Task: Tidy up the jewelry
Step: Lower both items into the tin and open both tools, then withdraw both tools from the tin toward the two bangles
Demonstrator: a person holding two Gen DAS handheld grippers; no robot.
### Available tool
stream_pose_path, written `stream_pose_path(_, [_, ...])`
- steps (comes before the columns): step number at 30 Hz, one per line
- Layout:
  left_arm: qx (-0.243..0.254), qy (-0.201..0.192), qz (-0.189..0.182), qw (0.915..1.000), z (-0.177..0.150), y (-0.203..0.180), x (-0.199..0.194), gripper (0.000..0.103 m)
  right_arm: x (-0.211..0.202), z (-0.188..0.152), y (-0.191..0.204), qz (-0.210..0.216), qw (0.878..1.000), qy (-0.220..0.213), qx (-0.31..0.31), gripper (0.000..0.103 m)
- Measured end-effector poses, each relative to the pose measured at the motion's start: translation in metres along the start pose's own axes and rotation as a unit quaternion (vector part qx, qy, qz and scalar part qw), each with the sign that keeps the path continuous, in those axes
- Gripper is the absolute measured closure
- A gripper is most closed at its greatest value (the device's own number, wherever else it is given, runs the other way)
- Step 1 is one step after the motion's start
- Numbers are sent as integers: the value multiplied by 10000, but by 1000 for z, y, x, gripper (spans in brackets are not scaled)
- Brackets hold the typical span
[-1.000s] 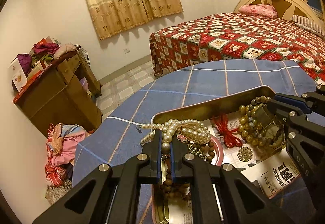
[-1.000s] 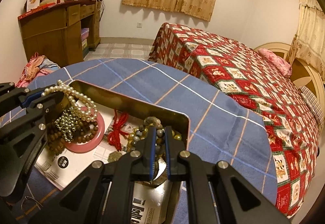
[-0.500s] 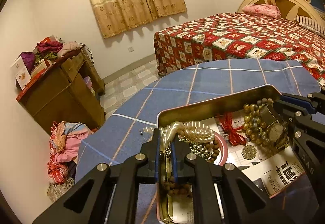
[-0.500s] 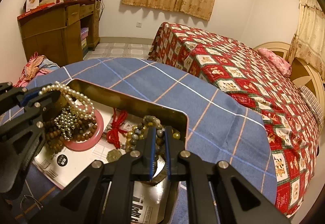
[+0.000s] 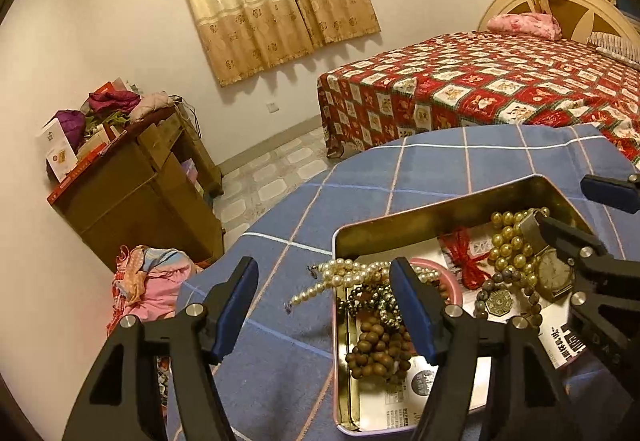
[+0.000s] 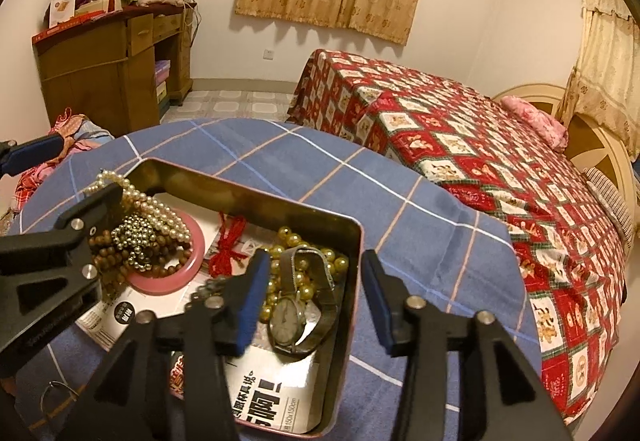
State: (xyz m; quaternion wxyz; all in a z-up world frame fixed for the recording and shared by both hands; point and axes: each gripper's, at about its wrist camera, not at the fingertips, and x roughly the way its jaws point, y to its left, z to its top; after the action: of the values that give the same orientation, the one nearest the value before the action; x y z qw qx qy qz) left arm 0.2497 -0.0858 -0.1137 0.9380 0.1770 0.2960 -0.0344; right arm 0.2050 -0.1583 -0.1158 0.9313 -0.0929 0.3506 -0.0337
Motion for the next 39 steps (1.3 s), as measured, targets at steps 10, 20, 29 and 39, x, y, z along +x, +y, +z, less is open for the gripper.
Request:
stream_pose_path(10, [24,70,65,10000,-6,2,-1,34,-7,-4,-1,32,10000,-36,40,44])
stream_pose_path(20, [-121,81,23,9999,-22,11,-20,34,-30,-14,-2,113,9998,-109,102,39])
stream_pose_path(29, [-276,201,27,9994,-56,26,-49,34,-51,-33,-7,161,9995,-110,234,38])
stream_pose_path(39, [-374,545,-244,9975,-122,17,-89,34,-78,-83,4,420,9986,175,255,36])
